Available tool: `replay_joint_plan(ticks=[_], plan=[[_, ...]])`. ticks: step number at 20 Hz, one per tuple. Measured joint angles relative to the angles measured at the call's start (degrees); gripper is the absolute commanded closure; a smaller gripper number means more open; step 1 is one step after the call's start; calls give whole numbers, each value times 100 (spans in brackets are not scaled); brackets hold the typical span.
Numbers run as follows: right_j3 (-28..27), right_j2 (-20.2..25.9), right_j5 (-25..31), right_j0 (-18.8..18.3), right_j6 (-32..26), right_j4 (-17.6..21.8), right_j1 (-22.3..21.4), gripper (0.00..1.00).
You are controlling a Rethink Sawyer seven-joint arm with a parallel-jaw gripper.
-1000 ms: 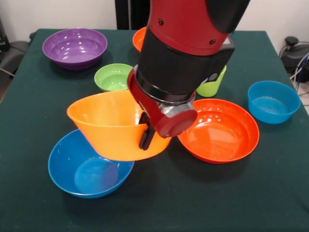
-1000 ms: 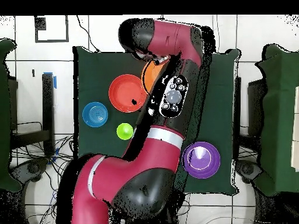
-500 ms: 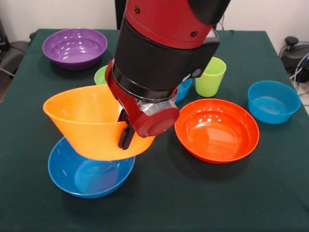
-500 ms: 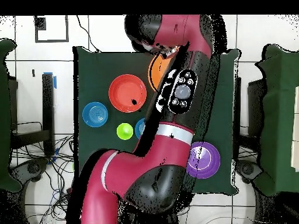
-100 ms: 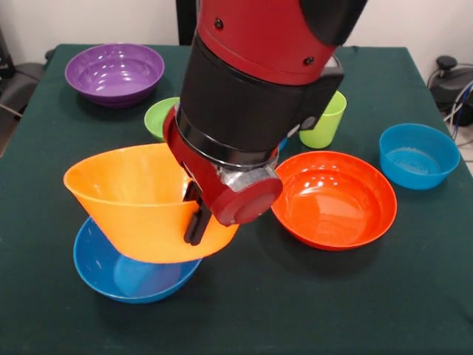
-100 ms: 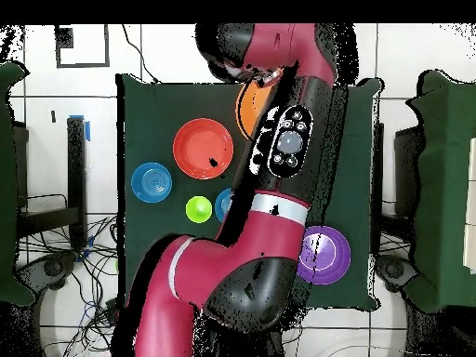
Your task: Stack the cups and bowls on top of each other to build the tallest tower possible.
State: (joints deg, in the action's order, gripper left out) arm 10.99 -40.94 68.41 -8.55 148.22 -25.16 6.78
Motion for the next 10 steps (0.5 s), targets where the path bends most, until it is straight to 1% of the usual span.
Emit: replay_joint_plan(ticks=[10], plan=[[-156, -191, 0, -3, 0, -54, 286, 100]])
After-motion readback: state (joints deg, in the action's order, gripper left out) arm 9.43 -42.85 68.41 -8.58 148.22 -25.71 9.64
